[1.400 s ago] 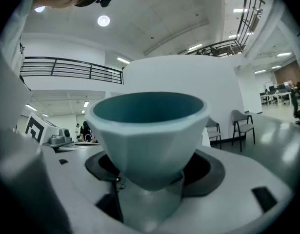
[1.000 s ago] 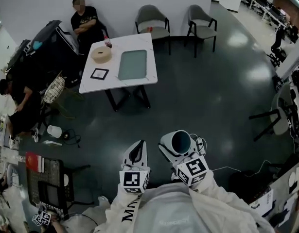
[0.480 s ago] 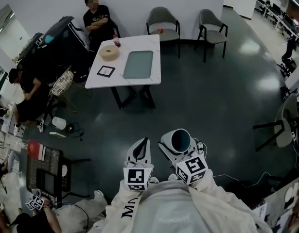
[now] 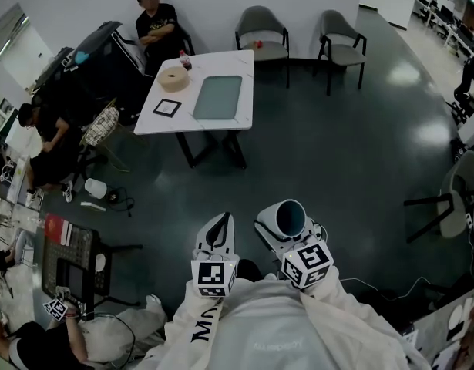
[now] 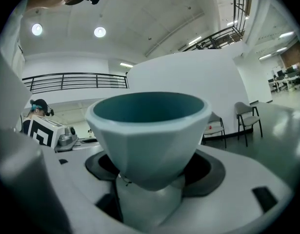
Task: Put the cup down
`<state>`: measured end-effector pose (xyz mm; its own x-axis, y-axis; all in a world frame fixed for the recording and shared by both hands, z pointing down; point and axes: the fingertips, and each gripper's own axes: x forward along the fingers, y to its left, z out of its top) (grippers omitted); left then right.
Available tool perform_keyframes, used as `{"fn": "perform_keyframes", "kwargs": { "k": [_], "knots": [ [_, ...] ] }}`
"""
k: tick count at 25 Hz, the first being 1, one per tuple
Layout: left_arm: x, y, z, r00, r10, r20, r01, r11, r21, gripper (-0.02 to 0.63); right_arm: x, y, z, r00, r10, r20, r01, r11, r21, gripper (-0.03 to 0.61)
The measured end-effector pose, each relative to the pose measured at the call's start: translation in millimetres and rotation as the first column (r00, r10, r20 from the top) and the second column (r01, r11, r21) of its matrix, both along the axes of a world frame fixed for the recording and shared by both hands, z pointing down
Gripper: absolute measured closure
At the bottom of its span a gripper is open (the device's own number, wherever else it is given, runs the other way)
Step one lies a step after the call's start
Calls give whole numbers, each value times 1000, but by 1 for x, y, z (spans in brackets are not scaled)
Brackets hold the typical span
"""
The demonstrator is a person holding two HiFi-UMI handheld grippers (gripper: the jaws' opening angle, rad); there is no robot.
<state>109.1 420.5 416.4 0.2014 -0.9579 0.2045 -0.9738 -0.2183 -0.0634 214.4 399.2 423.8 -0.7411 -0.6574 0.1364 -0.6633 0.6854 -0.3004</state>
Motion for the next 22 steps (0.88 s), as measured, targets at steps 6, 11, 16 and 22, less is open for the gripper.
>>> {"fn": "perform_keyframes", "kwargs": {
  "k": [6, 11, 16, 22],
  "knots": [
    [3, -13, -2, 1000, 2, 5, -2, 1000, 9, 603, 4, -15, 0, 1000, 1, 8, -1, 1000, 2, 221],
    [4, -27, 1, 1000, 4, 10, -4, 1000, 22, 603, 3, -30, 3, 1000, 4, -6, -4, 1000, 3, 221],
    [-1, -42, 7, 1000, -3, -3, 3, 1000, 15, 603, -1, -43, 10, 1000, -6, -22, 6, 1000, -6, 221],
    [-18, -61, 16, 1000, -14, -13, 14, 1000, -5, 603, -17, -67, 16, 1000, -16, -26, 16, 1000, -27, 221]
  ]
}}
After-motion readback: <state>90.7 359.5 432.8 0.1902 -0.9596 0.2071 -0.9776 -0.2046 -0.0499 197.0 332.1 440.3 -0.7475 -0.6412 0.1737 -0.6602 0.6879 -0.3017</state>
